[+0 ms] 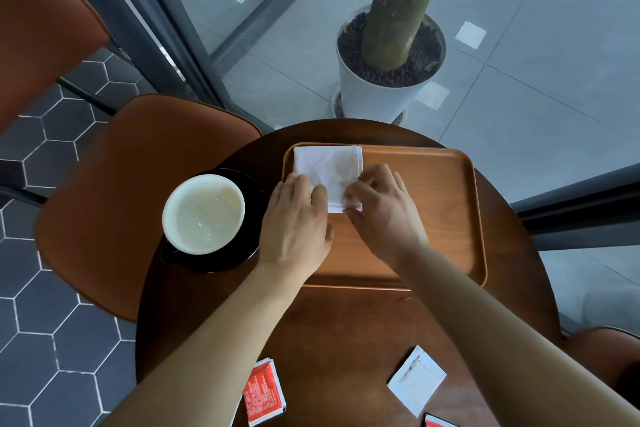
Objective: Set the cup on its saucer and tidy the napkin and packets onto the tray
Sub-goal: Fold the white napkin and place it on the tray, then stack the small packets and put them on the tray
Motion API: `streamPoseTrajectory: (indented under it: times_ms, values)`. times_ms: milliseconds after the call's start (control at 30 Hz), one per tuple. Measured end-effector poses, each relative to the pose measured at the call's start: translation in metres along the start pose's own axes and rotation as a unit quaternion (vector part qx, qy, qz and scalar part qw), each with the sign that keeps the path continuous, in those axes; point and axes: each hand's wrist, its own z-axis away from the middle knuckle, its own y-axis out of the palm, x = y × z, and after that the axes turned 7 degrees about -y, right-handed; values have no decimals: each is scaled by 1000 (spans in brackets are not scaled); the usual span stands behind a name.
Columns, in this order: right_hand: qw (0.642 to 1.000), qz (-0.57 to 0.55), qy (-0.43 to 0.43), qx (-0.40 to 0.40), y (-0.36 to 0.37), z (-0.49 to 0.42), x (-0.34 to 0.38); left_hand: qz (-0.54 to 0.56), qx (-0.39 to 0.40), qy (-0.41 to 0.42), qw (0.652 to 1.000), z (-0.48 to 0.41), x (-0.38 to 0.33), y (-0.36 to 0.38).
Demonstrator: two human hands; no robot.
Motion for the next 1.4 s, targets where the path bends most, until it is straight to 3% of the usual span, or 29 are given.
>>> streamPoseTrajectory:
  times_ms: [333, 733, 933, 1200, 1400]
  values:
    - [1000, 0, 24, 4, -15, 27, 8, 2, -20, 1, 1000, 33, 0, -9]
    - [996, -27, 63, 51, -37, 109, 21, 50, -41, -52, 997, 146, 32, -2]
    - [982, -7, 173, 75, -47, 176, 29, 73, -13, -82, 994, 195, 66, 11]
    - [916, 88, 345, 185, -42, 286, 53, 118, 55, -61, 990, 232, 86, 33]
    - [937, 33, 321, 130, -19, 286, 71, 157, 51, -68, 984, 235, 70, 42]
